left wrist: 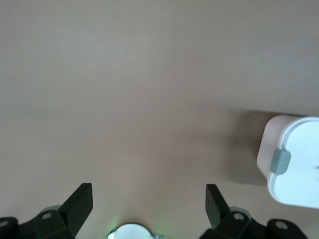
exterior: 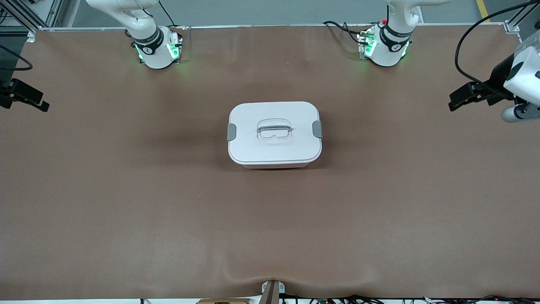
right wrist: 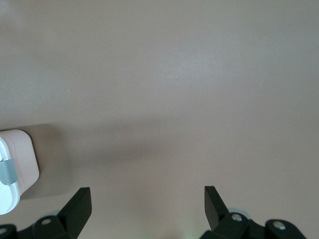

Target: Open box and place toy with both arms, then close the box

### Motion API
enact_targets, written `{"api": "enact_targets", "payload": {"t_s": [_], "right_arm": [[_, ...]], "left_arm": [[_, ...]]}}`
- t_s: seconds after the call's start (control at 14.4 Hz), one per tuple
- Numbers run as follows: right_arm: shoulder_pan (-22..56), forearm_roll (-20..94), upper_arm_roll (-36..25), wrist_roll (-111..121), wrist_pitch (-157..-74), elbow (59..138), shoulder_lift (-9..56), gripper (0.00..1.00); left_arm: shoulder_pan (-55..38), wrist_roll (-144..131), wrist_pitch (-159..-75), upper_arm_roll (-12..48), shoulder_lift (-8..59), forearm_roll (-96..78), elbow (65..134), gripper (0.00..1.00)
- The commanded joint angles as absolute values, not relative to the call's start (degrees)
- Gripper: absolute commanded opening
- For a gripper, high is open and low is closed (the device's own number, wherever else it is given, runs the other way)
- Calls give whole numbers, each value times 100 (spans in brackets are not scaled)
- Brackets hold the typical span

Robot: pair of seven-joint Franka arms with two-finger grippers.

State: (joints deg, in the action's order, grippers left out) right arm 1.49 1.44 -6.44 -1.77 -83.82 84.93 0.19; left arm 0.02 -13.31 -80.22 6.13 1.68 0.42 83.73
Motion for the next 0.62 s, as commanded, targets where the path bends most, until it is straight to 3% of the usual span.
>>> {"api": "enact_targets", "payload": {"t_s": [0.0, 0.55], "right_arm": [[114, 220, -615, -237, -8314, 8429, 18, 100], [105, 220, -615, -237, -8314, 8429, 18, 100]], "left_arm": [[-9, -1178, -7963, 484, -202, -53, 8736, 100], [-53, -538, -8033, 185, -264, 9, 8824, 100]]}}
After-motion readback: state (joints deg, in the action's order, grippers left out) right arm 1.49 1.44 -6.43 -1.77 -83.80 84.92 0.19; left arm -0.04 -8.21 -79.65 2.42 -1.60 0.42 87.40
